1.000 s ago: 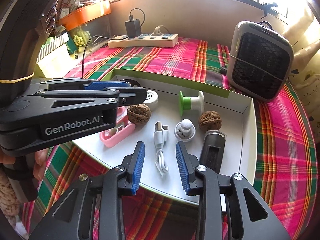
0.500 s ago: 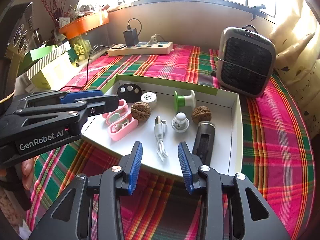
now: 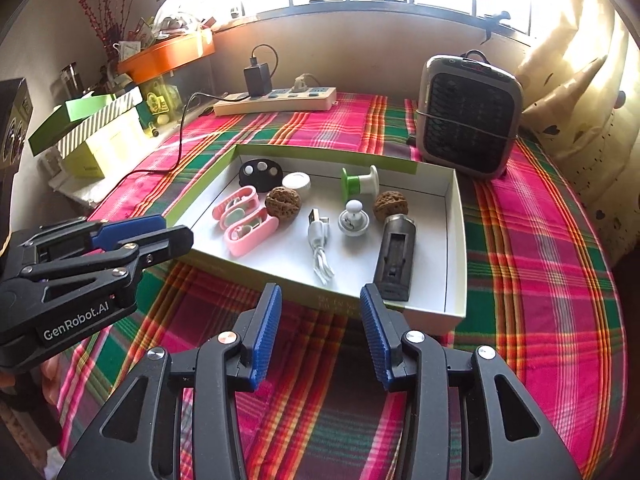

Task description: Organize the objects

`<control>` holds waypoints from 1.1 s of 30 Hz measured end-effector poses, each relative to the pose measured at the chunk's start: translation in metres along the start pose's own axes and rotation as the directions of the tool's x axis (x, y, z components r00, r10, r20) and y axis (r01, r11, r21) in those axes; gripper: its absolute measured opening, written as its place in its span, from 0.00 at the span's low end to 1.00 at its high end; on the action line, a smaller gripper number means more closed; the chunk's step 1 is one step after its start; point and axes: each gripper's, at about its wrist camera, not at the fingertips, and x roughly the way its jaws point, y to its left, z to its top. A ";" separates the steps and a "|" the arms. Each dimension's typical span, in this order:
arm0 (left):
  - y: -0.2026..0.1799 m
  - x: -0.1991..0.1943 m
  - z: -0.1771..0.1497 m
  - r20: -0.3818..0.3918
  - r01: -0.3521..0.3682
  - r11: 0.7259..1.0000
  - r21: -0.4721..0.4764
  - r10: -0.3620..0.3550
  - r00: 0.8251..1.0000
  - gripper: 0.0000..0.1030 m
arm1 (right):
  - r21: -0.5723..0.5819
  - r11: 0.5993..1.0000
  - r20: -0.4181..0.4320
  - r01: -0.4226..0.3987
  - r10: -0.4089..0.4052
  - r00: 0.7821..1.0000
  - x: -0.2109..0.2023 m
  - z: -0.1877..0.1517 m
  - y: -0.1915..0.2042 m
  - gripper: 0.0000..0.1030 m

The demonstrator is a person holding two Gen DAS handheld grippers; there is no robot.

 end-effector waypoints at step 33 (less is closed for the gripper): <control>0.003 0.009 -0.056 -0.039 -0.116 0.993 -0.027 0.115 0.993 0.30 | 0.063 0.991 -0.065 0.115 -0.111 0.992 0.003 -0.047 -0.008 0.56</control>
